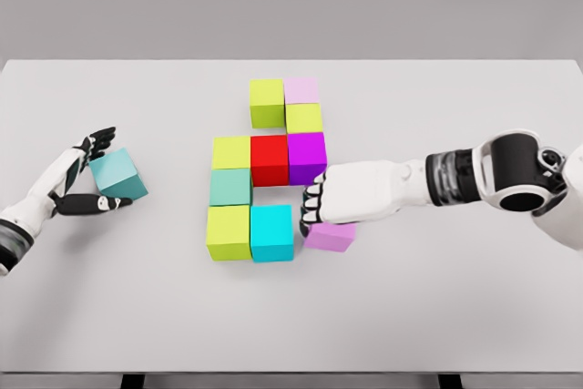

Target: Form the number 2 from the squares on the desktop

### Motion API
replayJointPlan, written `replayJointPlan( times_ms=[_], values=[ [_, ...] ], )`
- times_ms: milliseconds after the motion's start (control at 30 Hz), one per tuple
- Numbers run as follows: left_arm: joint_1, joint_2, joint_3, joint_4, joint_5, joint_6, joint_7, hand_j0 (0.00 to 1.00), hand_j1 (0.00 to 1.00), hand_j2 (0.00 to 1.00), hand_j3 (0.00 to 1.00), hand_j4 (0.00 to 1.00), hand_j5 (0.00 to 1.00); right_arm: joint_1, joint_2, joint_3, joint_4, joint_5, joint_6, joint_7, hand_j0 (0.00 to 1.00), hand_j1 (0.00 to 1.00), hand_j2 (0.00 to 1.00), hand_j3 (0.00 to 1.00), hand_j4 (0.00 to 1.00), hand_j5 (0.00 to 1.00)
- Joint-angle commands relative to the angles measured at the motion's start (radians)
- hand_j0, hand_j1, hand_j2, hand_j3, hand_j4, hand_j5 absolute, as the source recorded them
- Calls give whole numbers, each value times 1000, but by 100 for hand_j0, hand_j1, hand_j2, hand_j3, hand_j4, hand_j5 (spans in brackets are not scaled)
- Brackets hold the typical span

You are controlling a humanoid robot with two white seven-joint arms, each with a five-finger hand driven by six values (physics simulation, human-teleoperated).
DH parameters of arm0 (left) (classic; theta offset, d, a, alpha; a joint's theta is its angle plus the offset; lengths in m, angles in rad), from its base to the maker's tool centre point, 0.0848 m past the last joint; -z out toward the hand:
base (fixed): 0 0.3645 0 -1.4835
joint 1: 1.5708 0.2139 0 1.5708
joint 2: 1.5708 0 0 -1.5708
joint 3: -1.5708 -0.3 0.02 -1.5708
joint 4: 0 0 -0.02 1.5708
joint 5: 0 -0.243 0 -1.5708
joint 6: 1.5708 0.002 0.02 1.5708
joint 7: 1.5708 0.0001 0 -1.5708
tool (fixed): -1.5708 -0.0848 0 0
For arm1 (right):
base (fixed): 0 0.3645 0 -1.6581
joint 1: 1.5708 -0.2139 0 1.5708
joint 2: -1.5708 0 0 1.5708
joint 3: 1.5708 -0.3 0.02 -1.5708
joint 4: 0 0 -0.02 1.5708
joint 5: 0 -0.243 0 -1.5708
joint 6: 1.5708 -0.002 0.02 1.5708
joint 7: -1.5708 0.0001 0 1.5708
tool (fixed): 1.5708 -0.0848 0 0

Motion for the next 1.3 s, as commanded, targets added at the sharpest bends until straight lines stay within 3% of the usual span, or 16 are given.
replayJointPlan(
  times_ms=[0, 133, 267, 533, 600, 633, 667, 700, 933, 1067, 1267],
  values=[
    [0, 1, 0, 4, 0, 1, 0, 99, 99, 99, 99, 99, 99, 0, 4, 5, 0, -5, 3, 0, 55, 55, 55, 55, 55, 55],
    [-2, -4, 0, 10, 0, 16, 0, 98, 98, 98, 98, 98, 98, -2, 7, 4, -2, -5, 3, 0, 55, 55, 55, 55, 55, 55],
    [-2, -7, 0, 10, -3, 22, 1, 90, 90, 90, 90, 90, 90, -5, 8, 4, -2, -5, 3, 0, 56, 56, 56, 56, 56, 56],
    [-2, -12, 0, 7, -22, 16, 1, 60, 60, 60, 60, 60, 60, -6, 8, 4, -2, -5, 3, 0, 59, 59, 59, 59, 59, 59],
    [-2, -13, 0, 6, -25, 13, 1, 55, 55, 55, 55, 55, 55, -6, 8, 4, -2, -5, 3, 0, 63, 63, 63, 63, 63, 63],
    [-2, -13, 2, 6, -23, 11, 1, 53, 53, 53, 53, 53, 53, -8, 10, 4, -2, -5, 3, 0, 71, 71, 71, 71, 71, 71],
    [-2, -13, 2, 4, -23, 11, 1, 50, 50, 50, 50, 50, 50, -8, 10, 2, -2, -5, 3, 0, 89, 89, 89, 89, 89, 89],
    [-2, -13, 2, 4, -23, 10, 1, 48, 48, 48, 48, 48, 48, -8, 8, -1, -2, -6, 3, 0, 100, 100, 100, 100, 100, 100],
    [-31, -15, 3, 3, -22, 19, 1, 44, 44, 44, 44, 44, 44, -29, 4, -13, -2, -14, 3, 0, 100, 100, 100, 100, 100, 100],
    [-52, -27, 3, 3, -22, 22, 1, 43, 43, 43, 43, 43, 43, -35, -11, -87, -2, -21, 3, 0, 100, 100, 100, 100, 100, 100],
    [-81, -48, 3, 10, -20, 22, 0, 43, 43, 43, 43, 43, 43, -17, -208, -101, -2, -69, 3, 0, 100, 100, 100, 100, 100, 100]
  ],
)
